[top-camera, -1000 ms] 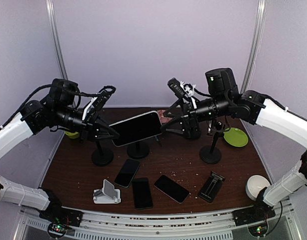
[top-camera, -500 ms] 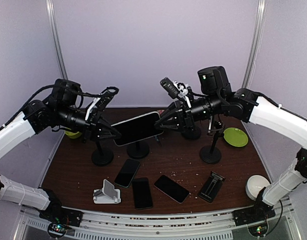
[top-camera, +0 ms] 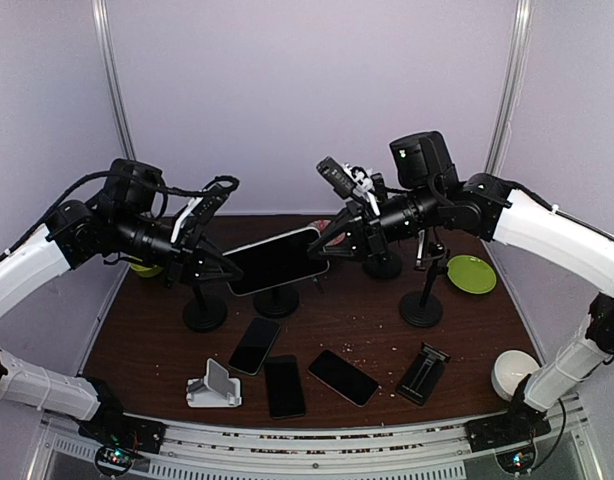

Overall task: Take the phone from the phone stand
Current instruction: Pass from the left arm to the right, then place the phone at the center of the board.

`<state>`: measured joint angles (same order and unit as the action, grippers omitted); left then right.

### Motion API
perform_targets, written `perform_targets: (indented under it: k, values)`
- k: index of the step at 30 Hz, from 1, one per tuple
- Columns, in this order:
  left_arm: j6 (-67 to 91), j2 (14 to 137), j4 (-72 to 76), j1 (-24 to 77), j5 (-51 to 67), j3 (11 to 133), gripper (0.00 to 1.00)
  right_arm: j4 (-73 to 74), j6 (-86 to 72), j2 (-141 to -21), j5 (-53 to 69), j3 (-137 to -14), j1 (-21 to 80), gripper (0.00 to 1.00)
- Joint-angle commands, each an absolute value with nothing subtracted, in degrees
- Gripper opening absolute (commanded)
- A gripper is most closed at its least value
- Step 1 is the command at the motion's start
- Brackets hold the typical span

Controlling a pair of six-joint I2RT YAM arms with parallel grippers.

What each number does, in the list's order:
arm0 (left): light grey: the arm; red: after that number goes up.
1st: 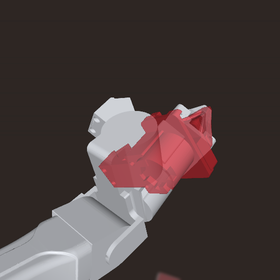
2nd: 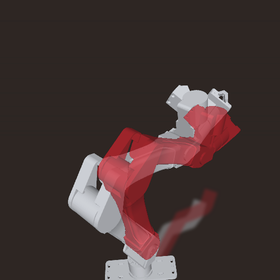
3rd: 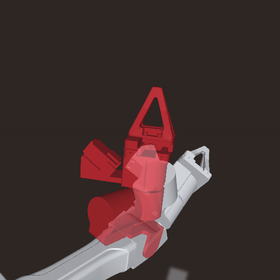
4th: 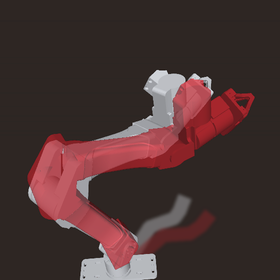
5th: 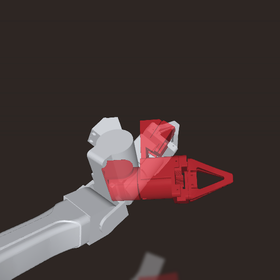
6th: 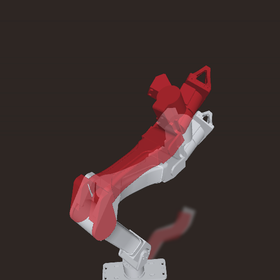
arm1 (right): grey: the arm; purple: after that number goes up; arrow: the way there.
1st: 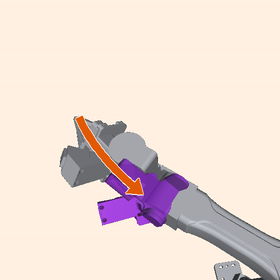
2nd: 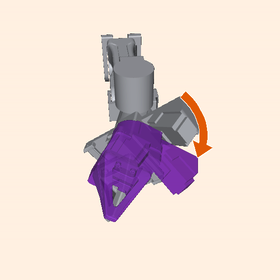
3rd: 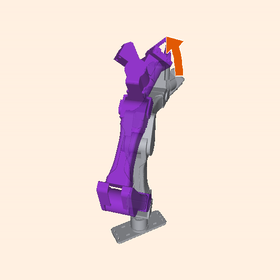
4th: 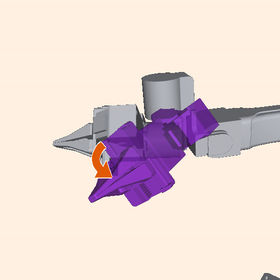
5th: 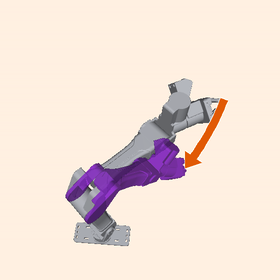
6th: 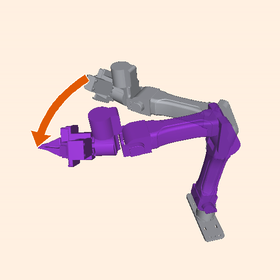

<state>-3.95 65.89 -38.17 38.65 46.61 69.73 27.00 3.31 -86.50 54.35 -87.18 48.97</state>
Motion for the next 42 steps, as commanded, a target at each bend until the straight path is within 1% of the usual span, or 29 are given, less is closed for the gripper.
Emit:
perform_targets:
  k: [1, 3, 6, 8, 11, 17, 18, 19, 20, 22, 28, 34, 42]
  values:
    - [-3.9, 66.2, -32.0, 38.5, 42.1, 70.7, 0.05, 29.2, 3.8, -86.7, 57.2, -88.8, 50.4, 0.00]
    - [-3.8, 66.4, -32.1, 38.5, 41.2, 70.9, 0.08, 29.5, 4.2, -86.0, 55.8, -88.4, 50.4, 0.00]
    - [-3.8, 66.2, -32.0, 38.5, 39.5, 71.1, 0.19, 29.8, 4.5, -85.2, 53.7, -87.5, 50.0, 0.00]
    - [-3.8, 65.8, -32.1, 38.5, 38.6, 71.0, 0.32, 29.4, 4.1, -84.2, 52.8, -86.5, 49.5, 0.00]
    - [-3.9, 65.2, -32.1, 38.5, 36.7, 70.9, 0.48, 28.3, 2.9, -82.5, 51.1, -84.4, 48.5, 0.00]
    - [-3.9, 63.6, -32.0, 38.5, 32.8, 70.4, 0.75, 26.8, -0.1, -77.9, 45.2, -79.5, 46.0, 0.00]
    - [-3.9, 63.1, -31.8, 38.4, 32.1, 70.2, 0.81, 26.4, -0.9, -77.2, 43.8, -78.4, 45.4, 0.00]
    - [-3.8, 62.8, -31.6, 38.4, 31.3, 70.0, 0.90, 26.1, -1.6, -76.3, 42.7, -77.6, 44.7, 0.00]
    - [-3.7, 62.3, -31.3, 38.4, 30.4, 69.8, 0.96, 25.8, -2.5, -75.6, 41.4, -76.9, 44.0, 0.00]
    - [-3.4, 61.4, -30.7, 38.4, 28.7, 69.2, 0.98, 25.3, -4.0, -74.2, 39.2, -75.4, 42.6, 0.00]
    - [-2.7, 59.0, -29.1, 38.3, 23.1, 67.7, 0.98, 24.3, -8.3, -69.6, 32.8, -70.4, 38.8, 0.00]
    - [-1.9, 56.3, -27.1, 38.3, 16.1, 66.2, 0.98, 26.9, -12.3, -66.2, 25.0, -67.4, 35.3, 0.00]
    - [-1.2, 53.9, -25.4, 37.8, 10.0, 64.7, 0.98, 32.1, -14.6, -64.8, 18.4, -65.3, 34.6, 0.00]
